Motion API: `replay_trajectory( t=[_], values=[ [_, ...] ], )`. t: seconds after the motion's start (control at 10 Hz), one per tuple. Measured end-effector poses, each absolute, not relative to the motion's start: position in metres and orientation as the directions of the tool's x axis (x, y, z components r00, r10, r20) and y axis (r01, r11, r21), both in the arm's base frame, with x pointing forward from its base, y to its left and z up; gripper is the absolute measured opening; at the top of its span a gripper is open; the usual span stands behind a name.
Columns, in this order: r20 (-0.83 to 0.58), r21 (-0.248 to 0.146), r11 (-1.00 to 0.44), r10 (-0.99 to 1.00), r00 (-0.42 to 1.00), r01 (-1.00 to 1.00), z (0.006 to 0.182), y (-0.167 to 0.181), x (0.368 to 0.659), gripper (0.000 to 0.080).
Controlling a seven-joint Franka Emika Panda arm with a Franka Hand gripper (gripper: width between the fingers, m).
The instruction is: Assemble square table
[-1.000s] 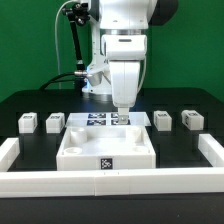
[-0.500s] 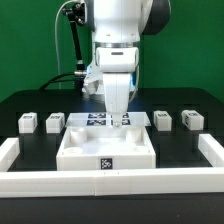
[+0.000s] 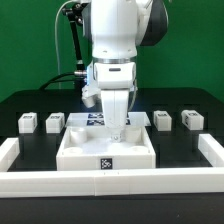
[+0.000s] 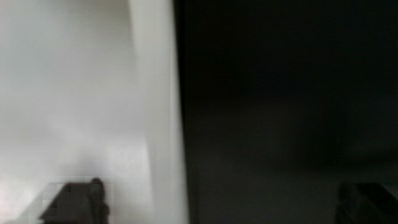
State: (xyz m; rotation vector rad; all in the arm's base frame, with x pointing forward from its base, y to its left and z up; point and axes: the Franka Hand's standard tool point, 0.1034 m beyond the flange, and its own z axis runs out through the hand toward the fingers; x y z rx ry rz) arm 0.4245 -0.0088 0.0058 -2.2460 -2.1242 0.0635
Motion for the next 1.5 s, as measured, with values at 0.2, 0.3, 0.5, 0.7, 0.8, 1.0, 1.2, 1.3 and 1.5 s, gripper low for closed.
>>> replay_trajectory(
  t=[0.2, 0.3, 0.5, 0.7, 0.8, 1.0, 1.2, 1.3, 1.5],
  values=[
    [0.004, -0.065, -0.057, 0.998, 0.057, 0.996, 0.005, -0.009, 0.424, 0.0521],
    [0.004, -0.066, -0.057, 0.998, 0.057, 0.996, 0.005, -0.009, 0.424, 0.0521],
    [0.004, -0.066, -0.057, 0.998, 0.057, 0.996, 0.005, -0.009, 0.424, 0.0161],
    [0.005, -0.06, -0.056, 0.998, 0.057, 0.997, 0.006, -0.009, 0.425, 0.0059],
    [0.005, -0.058, -0.057, 0.998, 0.057, 0.997, 0.006, -0.009, 0.426, 0.006],
    [0.005, -0.057, -0.057, 0.998, 0.057, 0.997, 0.006, -0.009, 0.426, 0.006],
    [0.005, -0.057, -0.056, 0.998, 0.057, 0.997, 0.006, -0.009, 0.426, 0.006],
    [0.006, -0.056, -0.055, 0.998, 0.055, 0.997, 0.006, -0.007, 0.427, 0.006],
    [0.017, -0.046, -0.024, 1.0, 0.024, 0.999, 0.007, 0.01, 0.439, 0.006]
  ],
)
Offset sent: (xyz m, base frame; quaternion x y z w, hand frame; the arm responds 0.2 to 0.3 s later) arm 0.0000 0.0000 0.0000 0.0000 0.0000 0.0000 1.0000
